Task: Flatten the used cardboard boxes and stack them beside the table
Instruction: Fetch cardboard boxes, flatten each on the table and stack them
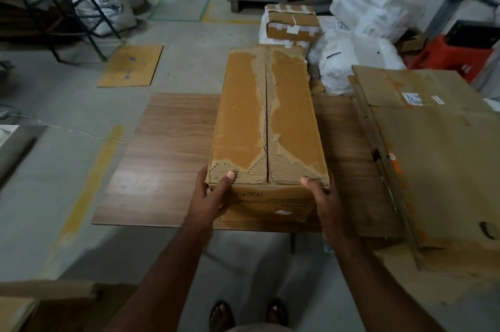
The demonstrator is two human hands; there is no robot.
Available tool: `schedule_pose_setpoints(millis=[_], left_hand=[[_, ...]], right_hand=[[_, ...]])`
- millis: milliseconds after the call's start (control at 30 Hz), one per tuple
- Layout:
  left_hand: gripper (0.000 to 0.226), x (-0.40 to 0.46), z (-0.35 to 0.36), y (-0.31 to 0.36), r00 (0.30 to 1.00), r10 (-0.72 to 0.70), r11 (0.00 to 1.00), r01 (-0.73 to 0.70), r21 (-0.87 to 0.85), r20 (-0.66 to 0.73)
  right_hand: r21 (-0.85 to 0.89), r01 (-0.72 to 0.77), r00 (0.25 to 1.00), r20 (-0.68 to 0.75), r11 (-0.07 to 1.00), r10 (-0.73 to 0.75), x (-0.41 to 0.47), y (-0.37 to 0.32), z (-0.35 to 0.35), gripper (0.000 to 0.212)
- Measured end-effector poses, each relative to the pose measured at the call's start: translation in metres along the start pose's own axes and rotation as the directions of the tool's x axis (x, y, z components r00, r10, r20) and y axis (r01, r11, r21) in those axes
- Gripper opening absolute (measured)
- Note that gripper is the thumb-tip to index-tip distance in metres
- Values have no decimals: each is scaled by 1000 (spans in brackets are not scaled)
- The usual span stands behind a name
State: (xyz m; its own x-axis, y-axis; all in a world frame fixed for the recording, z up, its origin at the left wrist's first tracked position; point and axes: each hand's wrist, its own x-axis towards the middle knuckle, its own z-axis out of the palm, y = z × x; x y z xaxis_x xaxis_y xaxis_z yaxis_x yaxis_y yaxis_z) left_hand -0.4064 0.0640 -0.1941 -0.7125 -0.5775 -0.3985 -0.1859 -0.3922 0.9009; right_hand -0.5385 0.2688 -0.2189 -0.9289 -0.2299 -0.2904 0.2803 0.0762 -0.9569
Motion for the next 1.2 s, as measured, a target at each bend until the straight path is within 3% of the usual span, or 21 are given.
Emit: schedule_pose_setpoints(millis=[133,267,333,400,433,533,633,700,800,933,1000,1100,1167,1200], left_hand=[[42,5,-8,4,1000,-8,1000,8,-28,15],[49,8,-19,-14,989,-84,986,101,-136,120],[49,11,-27,-28,975,-141,980,161,-114,172],[40,20,-35,-37,969,-194,980,199,-21,154],[32,25,-38,-40,968,-210,978,210,15,134],[35,35,-44,-40,963,-221,975,213,63,154],[48,37,-51,-32,960,-146,988,129,87,239],[61,36,-58,-28,945,-94,991,57,124,313],[74,33,-62,-25,928,-4,981,-69,183,372],[65,35,-57,-29,913,117,974,-183,134,392],[66,38,-52,-30,934,94,983,-143,119,345],[81,43,-52,-33,959,57,986,-98,136,279],[91,47,-53,-34,968,53,982,-96,166,244],[92,49,-53,-34,973,47,980,-89,177,228]], right_hand=[[24,-56,998,29,998,55,-5,-13,5,72],[-285,80,996,-25,955,-91,-18,-56,10,89],[-593,159,981,7,789,-193,-27,-76,20,99],[-858,196,954,57,474,-293,-43,-80,44,103],[-911,212,936,85,353,-342,-51,-78,60,104],[-950,256,916,179,179,-359,-56,-53,104,101],[-962,273,916,265,-14,-302,-57,-27,145,97],[-962,268,908,272,-59,-318,-59,-22,163,94],[-962,262,933,272,-73,-234,-53,-26,174,94],[-951,308,941,306,-10,-142,-50,-40,168,101],[-925,327,929,276,195,-246,-43,-51,148,96],[-846,192,864,-94,498,-494,-23,-57,93,91],[-799,52,850,-280,599,-447,-10,-51,53,95],[-741,14,884,-305,672,-354,-3,-46,37,96]])
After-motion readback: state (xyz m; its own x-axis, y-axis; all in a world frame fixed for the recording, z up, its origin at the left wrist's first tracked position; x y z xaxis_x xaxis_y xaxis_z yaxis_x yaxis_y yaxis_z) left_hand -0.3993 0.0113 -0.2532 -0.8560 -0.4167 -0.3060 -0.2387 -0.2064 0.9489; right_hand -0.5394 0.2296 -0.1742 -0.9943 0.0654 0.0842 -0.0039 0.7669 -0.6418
